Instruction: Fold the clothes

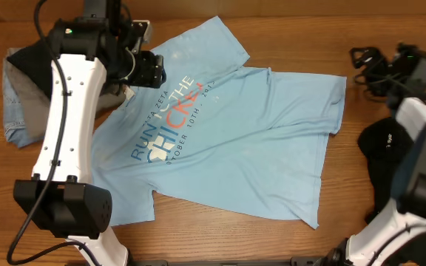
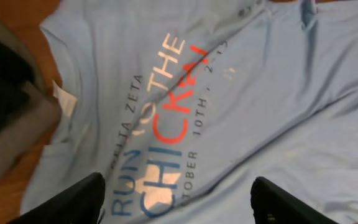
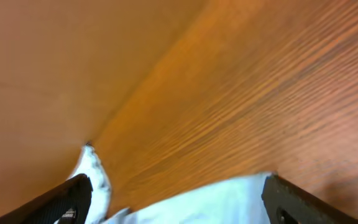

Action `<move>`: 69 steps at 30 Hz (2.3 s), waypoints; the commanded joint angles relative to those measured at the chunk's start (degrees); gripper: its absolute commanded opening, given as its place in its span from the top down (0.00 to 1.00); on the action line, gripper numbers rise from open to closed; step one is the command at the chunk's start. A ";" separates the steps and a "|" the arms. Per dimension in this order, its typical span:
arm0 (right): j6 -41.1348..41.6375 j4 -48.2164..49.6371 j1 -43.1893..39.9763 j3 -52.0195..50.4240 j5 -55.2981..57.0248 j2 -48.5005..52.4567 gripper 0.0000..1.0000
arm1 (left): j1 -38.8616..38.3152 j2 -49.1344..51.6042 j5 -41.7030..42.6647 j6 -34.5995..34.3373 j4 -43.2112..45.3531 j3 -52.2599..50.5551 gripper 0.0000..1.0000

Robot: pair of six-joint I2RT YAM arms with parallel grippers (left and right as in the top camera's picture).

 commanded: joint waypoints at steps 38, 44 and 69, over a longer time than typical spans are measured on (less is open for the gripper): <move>0.79 -42.88 7.45 -43.87 13.05 -36.65 0.34 | -1.42 -10.14 -14.14 -3.58 -21.97 17.57 0.07; 0.76 -42.86 7.45 -43.89 12.72 -36.65 0.62 | -1.44 -10.14 -14.14 -3.58 -21.79 17.57 0.06; 4.61 -62.31 2.82 -29.24 32.28 -36.68 0.96 | -1.44 -10.12 -14.45 -3.56 -21.55 17.57 0.04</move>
